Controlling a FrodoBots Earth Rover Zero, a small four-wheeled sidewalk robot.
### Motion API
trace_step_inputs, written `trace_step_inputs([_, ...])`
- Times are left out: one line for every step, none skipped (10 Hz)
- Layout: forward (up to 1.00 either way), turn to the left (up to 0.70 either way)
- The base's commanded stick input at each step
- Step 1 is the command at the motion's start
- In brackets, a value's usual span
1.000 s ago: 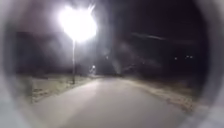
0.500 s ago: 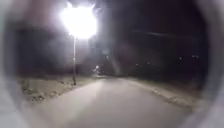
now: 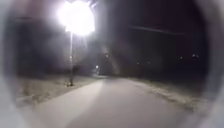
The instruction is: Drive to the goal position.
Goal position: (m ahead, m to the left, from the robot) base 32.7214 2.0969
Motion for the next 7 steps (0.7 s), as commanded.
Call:
trace_step_inputs([1.00,0.04])
trace_step_inputs([1.00,0.04])
trace_step_inputs([1.00,0.04])
trace_step_inputs([1.00,0.04])
trace_step_inputs([1.00,0.01])
trace_step_inputs([1.00,0.00])
trace_step_inputs([1.00,0.00])
